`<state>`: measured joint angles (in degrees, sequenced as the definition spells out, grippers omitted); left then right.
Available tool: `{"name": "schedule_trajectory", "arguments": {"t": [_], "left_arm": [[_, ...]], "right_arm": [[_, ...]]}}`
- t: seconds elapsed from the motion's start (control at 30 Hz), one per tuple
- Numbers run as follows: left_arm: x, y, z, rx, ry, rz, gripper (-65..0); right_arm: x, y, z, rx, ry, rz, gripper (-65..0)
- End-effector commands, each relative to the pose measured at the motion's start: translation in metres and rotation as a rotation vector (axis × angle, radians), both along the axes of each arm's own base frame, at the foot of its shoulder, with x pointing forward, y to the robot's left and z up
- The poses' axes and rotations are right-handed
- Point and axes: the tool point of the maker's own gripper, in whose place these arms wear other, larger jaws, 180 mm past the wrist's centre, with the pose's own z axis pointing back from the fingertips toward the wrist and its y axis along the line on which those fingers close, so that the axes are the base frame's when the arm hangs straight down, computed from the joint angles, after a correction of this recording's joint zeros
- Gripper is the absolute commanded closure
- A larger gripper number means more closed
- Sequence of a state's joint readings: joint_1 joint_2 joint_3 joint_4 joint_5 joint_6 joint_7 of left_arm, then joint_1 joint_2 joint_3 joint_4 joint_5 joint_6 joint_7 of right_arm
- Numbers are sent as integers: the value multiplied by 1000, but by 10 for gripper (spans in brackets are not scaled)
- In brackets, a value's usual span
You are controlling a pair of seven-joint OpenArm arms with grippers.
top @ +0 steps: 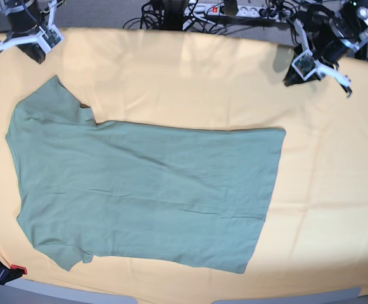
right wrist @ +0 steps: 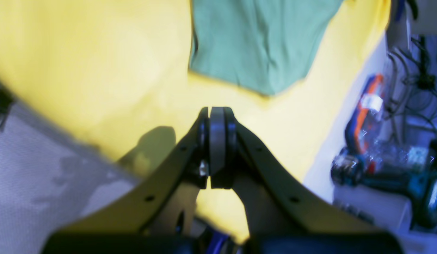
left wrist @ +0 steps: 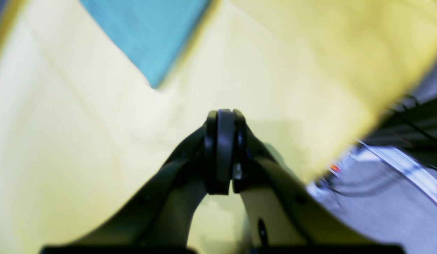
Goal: Fold the T-shirt properly
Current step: 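Lower both grippers and grasp the shirt's shoulder and collar-side corners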
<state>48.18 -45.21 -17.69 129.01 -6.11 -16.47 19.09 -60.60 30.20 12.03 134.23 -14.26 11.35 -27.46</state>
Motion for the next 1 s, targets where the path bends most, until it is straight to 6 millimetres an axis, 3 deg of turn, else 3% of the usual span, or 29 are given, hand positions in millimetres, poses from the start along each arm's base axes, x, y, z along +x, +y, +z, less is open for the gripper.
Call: {"name": "schedule_trajectory", "arguments": {"t": [0.0,0.23,0.4,0.43,0.47,0.57,0.6,0.67,0.87,0.97], "left_arm": [[12,-3,13,-9,-57,-26,0],[45,-6,35,5,-154,-203,0],[60,-7,33,21,-159,-368,0],[63,-4,28,48,-152,-391,-12],[67,0,21,83,-142,-405,-89],[79,4,8,130,-125,-442,-324],[84,4,6,134,-125,-450,-350],[93,3,0,140,-117,-457,-351],[122,17,-22,271,-116,-481,-351],[129,15,-31,271,-97,-497,-351]], "right_arm": [[12,1,11,5,-48,16,0],[45,29,20,158,-93,97,0],[56,22,14,156,-99,95,0],[56,22,13,156,-97,93,0],[56,22,13,156,-97,93,-35],[56,23,13,167,-96,91,-217],[56,24,13,182,-95,89,-266],[55,28,13,221,-94,81,-307],[51,27,9,229,-66,65,-306],[51,27,9,231,-67,65,-306]]}}
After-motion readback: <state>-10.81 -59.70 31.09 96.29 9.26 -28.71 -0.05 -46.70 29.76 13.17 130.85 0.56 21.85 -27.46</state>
